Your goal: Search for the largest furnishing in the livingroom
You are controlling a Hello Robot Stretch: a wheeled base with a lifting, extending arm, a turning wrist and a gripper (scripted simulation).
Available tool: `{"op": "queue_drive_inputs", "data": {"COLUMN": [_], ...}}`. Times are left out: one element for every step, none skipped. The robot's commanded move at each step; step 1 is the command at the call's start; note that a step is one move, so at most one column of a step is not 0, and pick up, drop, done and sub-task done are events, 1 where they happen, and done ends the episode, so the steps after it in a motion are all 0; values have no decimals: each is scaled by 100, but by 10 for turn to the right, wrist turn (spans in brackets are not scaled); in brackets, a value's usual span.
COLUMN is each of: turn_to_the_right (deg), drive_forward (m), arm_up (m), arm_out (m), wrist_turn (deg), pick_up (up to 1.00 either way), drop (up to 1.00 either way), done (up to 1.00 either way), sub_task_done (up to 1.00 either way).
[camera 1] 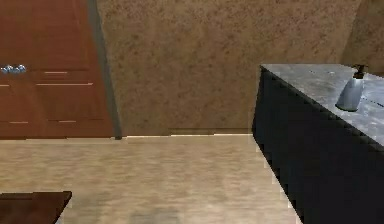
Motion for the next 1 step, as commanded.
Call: {"op": "queue_drive_inputs", "data": {"turn_to_the_right": [0], "drive_forward": [90], "arm_up": [0], "arm_out": [0], "wrist_turn": [0], "pick_up": [0], "drop": [0], "done": [0], "sub_task_done": [0]}}
